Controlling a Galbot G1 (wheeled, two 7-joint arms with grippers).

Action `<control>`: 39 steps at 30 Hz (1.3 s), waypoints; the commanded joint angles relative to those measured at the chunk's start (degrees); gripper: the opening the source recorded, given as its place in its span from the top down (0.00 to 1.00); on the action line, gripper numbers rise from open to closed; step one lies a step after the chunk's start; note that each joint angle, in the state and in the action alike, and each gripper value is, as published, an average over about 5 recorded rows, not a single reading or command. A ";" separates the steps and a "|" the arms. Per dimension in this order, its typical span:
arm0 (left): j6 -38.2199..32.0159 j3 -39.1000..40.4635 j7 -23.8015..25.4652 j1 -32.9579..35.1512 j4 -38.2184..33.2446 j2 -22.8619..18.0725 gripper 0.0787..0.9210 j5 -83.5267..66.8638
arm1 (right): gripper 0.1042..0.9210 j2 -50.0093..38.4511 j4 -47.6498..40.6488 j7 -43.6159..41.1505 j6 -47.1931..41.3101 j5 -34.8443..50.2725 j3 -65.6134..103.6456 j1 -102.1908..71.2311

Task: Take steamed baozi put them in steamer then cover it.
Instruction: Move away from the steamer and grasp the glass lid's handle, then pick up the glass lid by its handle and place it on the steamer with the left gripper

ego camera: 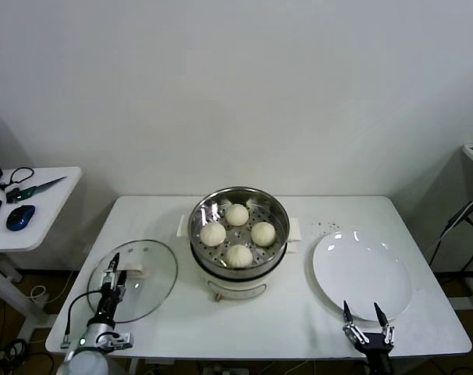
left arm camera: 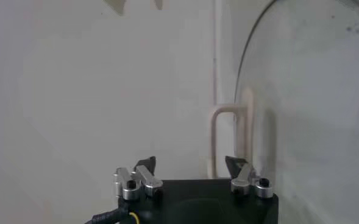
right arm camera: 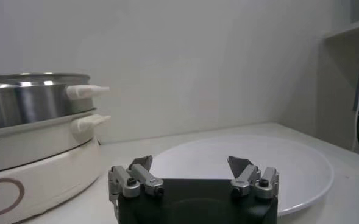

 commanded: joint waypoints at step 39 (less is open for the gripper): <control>6.50 -1.31 11.38 2.38 -22.41 4.86 0.94 -11.62 | 0.12 0.92 -0.54 0.77 2.04 -1.63 -0.37 0.46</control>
